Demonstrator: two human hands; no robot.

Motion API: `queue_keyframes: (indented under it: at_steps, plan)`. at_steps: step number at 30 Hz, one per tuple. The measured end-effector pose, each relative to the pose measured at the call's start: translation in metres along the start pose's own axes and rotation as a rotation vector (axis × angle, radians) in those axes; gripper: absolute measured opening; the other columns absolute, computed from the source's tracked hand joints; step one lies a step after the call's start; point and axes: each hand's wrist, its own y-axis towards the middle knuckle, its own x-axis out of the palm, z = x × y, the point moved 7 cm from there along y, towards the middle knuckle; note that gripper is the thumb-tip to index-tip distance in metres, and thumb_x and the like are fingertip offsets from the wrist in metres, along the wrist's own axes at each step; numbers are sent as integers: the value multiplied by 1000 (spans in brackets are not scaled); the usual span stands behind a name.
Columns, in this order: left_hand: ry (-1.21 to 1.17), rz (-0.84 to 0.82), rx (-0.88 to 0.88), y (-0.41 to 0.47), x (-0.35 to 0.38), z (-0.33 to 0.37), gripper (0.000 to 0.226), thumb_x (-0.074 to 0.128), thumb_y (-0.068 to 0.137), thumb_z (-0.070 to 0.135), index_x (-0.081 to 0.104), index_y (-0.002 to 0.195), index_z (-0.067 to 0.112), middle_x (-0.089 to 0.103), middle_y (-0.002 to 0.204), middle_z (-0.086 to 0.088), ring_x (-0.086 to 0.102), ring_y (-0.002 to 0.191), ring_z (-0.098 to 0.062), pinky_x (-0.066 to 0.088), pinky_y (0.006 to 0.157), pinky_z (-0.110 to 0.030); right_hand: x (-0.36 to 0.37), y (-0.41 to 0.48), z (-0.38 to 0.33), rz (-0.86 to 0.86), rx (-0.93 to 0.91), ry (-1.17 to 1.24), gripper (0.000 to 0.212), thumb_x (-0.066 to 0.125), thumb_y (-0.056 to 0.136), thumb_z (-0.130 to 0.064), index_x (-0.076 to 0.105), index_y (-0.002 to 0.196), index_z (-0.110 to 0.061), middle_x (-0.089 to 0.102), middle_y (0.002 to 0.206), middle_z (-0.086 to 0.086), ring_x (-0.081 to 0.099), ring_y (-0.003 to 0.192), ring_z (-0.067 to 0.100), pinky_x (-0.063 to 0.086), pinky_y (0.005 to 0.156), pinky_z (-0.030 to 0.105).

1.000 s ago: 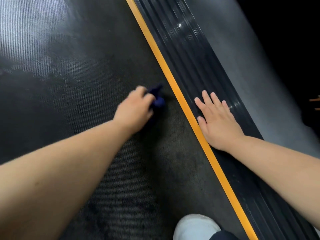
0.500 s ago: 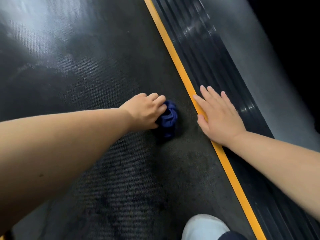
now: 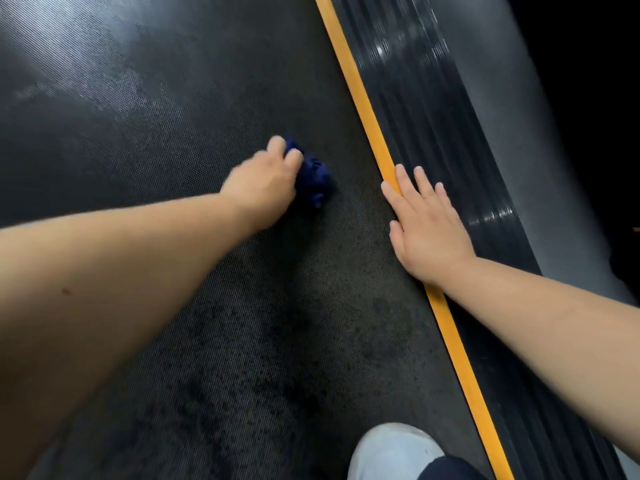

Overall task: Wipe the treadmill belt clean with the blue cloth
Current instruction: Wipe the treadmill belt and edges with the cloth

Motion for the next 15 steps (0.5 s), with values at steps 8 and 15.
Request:
queue_keyframes:
  at_steps: [8, 15]
  plan:
    - [94, -303, 580, -93, 47, 81, 24, 35, 97, 32, 36, 117, 20, 34, 117, -11, 48, 100, -31, 45, 67, -42, -2, 4, -1, 55, -81, -81, 51, 37, 97, -18, 28, 147, -13, 19, 157, 9, 12, 146, 26, 9, 116, 46]
    - [-77, -21, -23, -38, 27, 11, 33, 53, 87, 23, 41, 116, 17, 35, 119, -17, 52, 92, -40, 45, 69, -47, 4, 9, -18, 60, -147, -170, 54, 42, 90, -14, 35, 143, -5, 27, 154, 15, 21, 143, 31, 11, 114, 48]
